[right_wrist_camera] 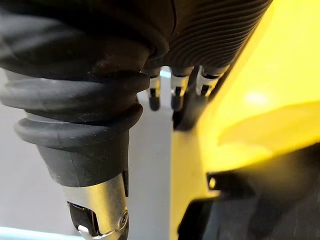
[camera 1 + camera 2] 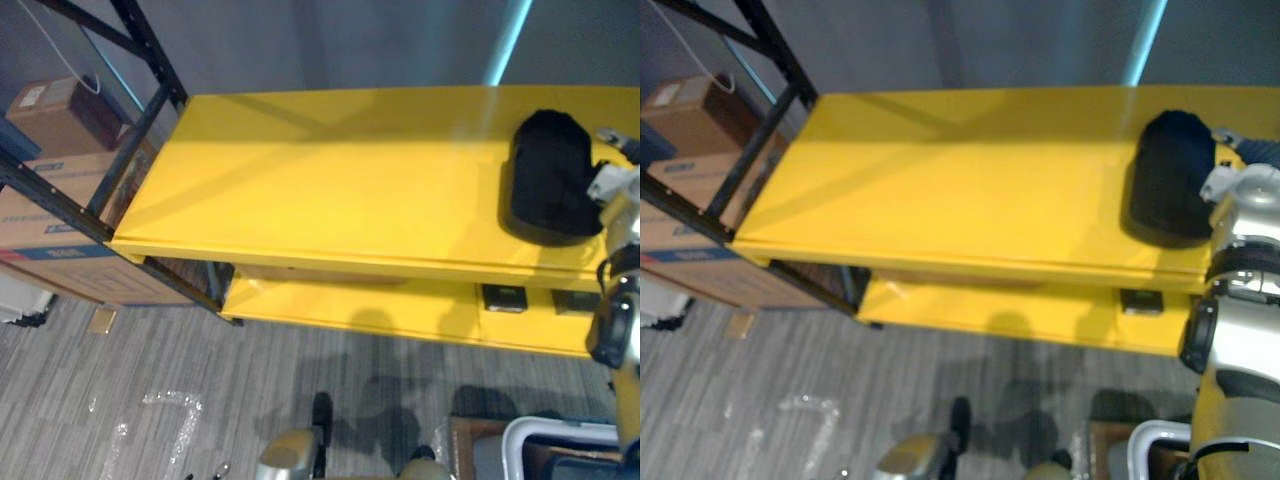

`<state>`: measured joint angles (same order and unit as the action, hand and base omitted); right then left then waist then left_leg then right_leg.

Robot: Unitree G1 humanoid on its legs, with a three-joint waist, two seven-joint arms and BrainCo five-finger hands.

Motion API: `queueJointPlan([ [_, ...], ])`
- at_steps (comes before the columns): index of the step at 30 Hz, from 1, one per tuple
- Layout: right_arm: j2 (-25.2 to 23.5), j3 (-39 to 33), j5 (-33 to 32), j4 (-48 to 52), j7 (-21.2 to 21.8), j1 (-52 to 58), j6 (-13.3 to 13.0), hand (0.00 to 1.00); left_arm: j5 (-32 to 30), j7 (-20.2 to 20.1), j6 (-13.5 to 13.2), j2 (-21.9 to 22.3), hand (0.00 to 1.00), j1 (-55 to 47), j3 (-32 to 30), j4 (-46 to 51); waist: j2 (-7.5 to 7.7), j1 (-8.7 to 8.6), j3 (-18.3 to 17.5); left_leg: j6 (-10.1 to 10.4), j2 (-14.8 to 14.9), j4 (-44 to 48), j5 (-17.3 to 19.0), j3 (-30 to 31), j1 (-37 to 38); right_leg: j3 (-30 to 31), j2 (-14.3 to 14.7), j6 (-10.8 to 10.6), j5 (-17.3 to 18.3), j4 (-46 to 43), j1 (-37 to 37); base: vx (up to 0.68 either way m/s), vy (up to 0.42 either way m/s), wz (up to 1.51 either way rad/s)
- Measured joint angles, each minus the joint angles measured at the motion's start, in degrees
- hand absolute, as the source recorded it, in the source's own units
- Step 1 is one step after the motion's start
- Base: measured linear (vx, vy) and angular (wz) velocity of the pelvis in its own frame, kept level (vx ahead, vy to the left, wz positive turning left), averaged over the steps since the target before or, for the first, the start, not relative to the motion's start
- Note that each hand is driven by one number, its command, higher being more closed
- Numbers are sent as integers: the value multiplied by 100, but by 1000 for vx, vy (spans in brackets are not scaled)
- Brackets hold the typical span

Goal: Walk over and take plastic housings, then place them on the shelf

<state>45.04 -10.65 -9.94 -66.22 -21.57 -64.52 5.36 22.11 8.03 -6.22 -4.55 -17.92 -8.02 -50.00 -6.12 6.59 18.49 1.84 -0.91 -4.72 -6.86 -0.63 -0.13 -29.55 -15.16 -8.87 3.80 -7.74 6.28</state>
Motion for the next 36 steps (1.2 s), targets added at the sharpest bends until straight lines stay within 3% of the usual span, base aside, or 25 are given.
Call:
queueJointPlan([
  [9, 97, 393, 6, -1, 149, -466, -1, 0, 41, -27, -160, 0, 0, 47, 227, 221, -149, 15, 300, 36, 131, 4, -6, -212, -6, 315, -36, 87, 319, -619, -428, -16, -40, -14],
  [13, 191, 688, -128, -6, 1093, -495, 8, 0, 48, -31, -154, -2, 0, 115, 248, 332, -168, 11, 490, 93, 139, 106, 15, -226, -104, 376, -110, 133, 513, -944, -645, -39, -51, -2],
  [23, 285, 1053, -293, -20, 2167, -715, -41, 0, 60, -40, -112, -67, 0, 147, 251, 503, -253, 50, 716, 120, 212, 426, 85, -184, -428, 425, -90, 224, 590, -1242, -913, -13, -33, 0],
  [27, 284, 1151, -291, -21, 2296, -716, -55, 0, 60, -66, -116, -286, 0, 151, 249, 605, -252, 74, 792, 134, 227, 496, 94, -152, -447, 408, -102, 244, 654, -1307, -924, -53, -20, 3],
  [36, 298, 1238, -284, -24, 2376, -717, -242, 0, 60, -73, -117, -299, 0, 157, 254, 633, -250, 74, 806, 143, 245, 523, 95, -131, -513, 373, -88, 246, 653, -1313, -950, -6, -4, 1],
])
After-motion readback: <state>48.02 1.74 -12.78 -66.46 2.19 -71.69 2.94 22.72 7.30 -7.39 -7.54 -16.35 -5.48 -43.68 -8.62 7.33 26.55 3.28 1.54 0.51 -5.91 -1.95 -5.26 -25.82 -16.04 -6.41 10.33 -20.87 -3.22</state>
